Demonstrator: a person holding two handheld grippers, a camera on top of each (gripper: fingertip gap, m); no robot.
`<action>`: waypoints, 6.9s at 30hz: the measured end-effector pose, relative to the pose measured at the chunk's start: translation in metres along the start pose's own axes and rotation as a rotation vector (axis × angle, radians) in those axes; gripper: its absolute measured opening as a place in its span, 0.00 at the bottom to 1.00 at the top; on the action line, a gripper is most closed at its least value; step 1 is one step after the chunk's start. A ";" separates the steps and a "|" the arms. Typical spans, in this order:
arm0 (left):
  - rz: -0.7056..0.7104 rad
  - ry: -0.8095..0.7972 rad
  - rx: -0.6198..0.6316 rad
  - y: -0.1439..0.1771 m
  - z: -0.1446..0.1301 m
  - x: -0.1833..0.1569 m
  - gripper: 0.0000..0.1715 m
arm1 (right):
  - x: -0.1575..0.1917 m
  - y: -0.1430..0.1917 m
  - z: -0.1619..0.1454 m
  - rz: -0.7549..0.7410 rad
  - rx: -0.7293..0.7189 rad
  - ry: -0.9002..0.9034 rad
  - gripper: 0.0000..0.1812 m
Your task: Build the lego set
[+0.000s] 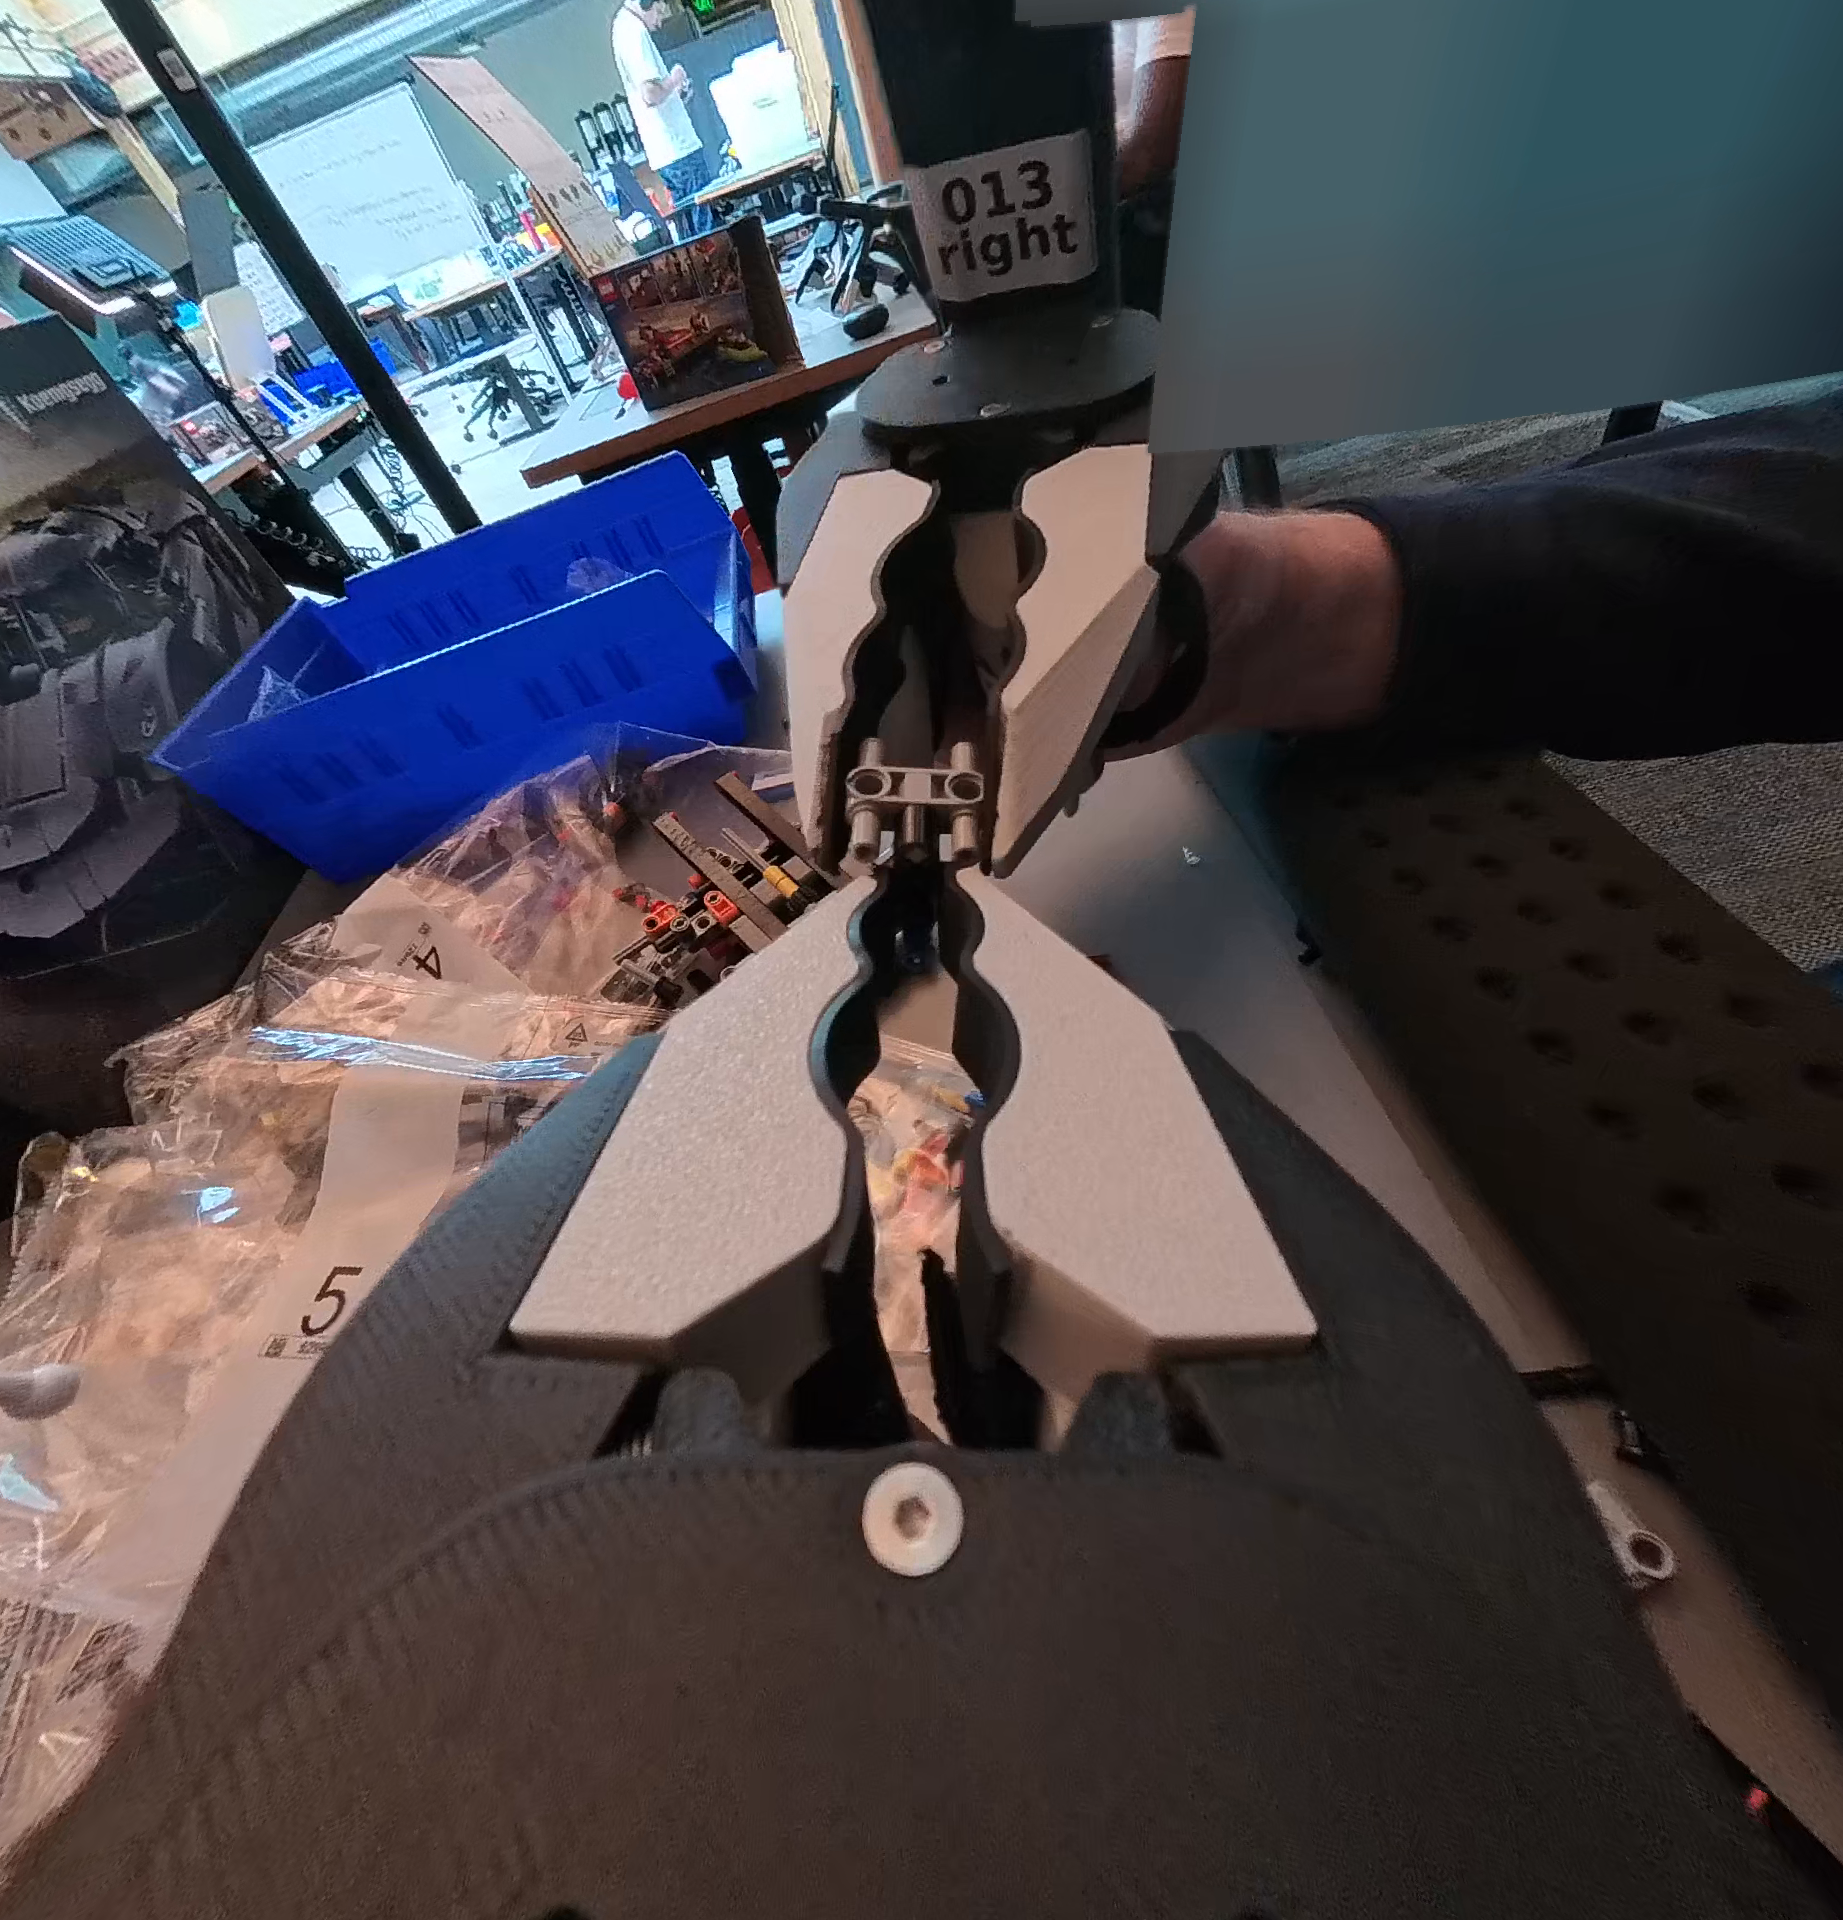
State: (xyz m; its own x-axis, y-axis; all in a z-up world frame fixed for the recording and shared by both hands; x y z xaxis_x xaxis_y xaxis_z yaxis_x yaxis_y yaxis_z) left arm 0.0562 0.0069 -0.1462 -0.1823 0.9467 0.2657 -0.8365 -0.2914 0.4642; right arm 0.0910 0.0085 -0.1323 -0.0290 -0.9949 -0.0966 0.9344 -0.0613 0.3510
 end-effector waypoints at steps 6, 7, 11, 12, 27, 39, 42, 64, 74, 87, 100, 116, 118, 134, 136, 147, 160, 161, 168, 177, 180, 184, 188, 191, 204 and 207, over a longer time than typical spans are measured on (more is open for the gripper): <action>-0.049 0.045 -0.018 0.002 -0.001 -0.001 0.03 | 0.001 -0.001 0.002 -0.059 0.004 0.068 0.13; -0.056 0.050 -0.017 0.001 -0.001 -0.001 0.03 | 0.001 -0.001 0.001 -0.060 0.009 0.071 0.13; -0.081 0.066 -0.031 0.002 0.000 -0.002 0.03 | 0.003 0.001 0.003 -0.088 0.023 0.104 0.12; -0.073 0.069 -0.035 0.002 0.001 -0.001 0.03 | 0.002 0.001 0.003 -0.106 0.031 0.114 0.12; -0.133 0.070 -0.073 0.011 0.008 -0.007 0.03 | 0.011 0.006 0.008 -0.045 0.011 0.120 0.12; -0.097 0.082 -0.066 0.013 0.010 -0.003 0.03 | 0.003 0.008 0.007 -0.043 -0.002 0.065 0.12; -0.035 0.105 -0.048 0.011 0.007 0.006 0.03 | -0.006 0.006 0.003 -0.100 0.027 0.038 0.12; 0.002 0.045 -0.023 0.021 0.004 0.008 0.03 | -0.004 0.005 0.001 -0.009 -0.015 0.000 0.13; 0.140 -0.072 0.159 0.003 -0.012 0.010 0.03 | -0.011 -0.004 -0.011 -0.146 0.105 0.060 0.10; 0.111 0.003 0.123 0.006 -0.011 0.014 0.03 | -0.015 -0.004 -0.014 -0.243 0.166 0.131 0.10; 0.074 0.061 0.090 0.005 -0.012 0.015 0.03 | -0.017 -0.010 -0.023 -0.346 0.292 0.213 0.12; 0.034 0.011 0.160 -0.004 -0.023 0.007 0.04 | -0.012 -0.017 -0.036 -0.288 0.379 0.247 0.12; -0.003 0.018 0.144 -0.001 -0.022 0.004 0.03 | -0.006 -0.018 -0.035 -0.257 0.369 0.280 0.12; -0.011 0.027 0.146 -0.008 -0.026 0.003 0.03 | -0.009 -0.022 -0.037 -0.061 0.275 -0.019 0.14; -0.001 0.022 0.144 -0.008 -0.026 0.004 0.03 | -0.009 -0.022 -0.038 -0.061 0.276 -0.027 0.14; -0.012 0.057 0.080 -0.004 -0.018 0.005 0.03 | -0.010 -0.017 -0.033 -0.098 0.247 0.024 0.12; -0.038 0.112 0.009 0.017 -0.012 0.014 0.03 | -0.010 -0.025 -0.048 -0.144 0.376 0.109 0.11; -0.042 0.106 0.015 0.015 -0.013 0.012 0.03 | -0.010 -0.027 -0.053 -0.141 0.407 0.112 0.11; -0.068 0.126 0.040 0.007 -0.022 0.010 0.03 | -0.006 -0.035 -0.063 -0.069 0.446 0.051 0.16; -0.117 0.217 -0.010 0.001 -0.024 0.013 0.03 | -0.016 -0.022 -0.041 -0.097 0.285 -0.027 0.09; -0.114 0.216 -0.011 -0.003 -0.024 0.013 0.03 | -0.015 -0.020 -0.036 -0.071 0.237 -0.063 0.03; -0.118 0.217 -0.034 -0.002 -0.022 0.013 0.03 | -0.016 -0.018 -0.035 -0.043 0.218 -0.106 0.02; -0.102 0.217 -0.075 0.000 -0.017 0.015 0.03 | -0.017 -0.015 -0.029 0.009 0.145 -0.194 0.02; -0.066 0.209 -0.131 0.004 -0.007 0.017 0.03 | -0.019 -0.009 -0.019 0.060 0.043 -0.259 0.02; 0.000 0.255 -0.277 0.009 0.021 0.020 0.03 | -0.020 0.007 0.000 0.036 -0.104 -0.229 0.01; 0.007 0.249 -0.273 0.010 0.024 0.019 0.03 | -0.018 0.007 0.001 0.013 -0.093 -0.193 0.01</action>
State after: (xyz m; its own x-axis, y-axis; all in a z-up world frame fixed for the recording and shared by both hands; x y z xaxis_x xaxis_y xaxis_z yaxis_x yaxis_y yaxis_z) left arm 0.0566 0.0183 -0.1167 -0.2807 0.9590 0.0386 -0.9356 -0.2823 0.2118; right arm 0.0981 0.0262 -0.1270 -0.0755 -0.9930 0.0909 0.9636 -0.0492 0.2628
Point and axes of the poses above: each gripper's, where its closed fingertips meet, y back along the fingers, z out of its top, x = y × z across the jaws, the point moved 3 cm from there along y, back along the fingers, and after that the axes turned 14 degrees about x, right-handed, at the moved point
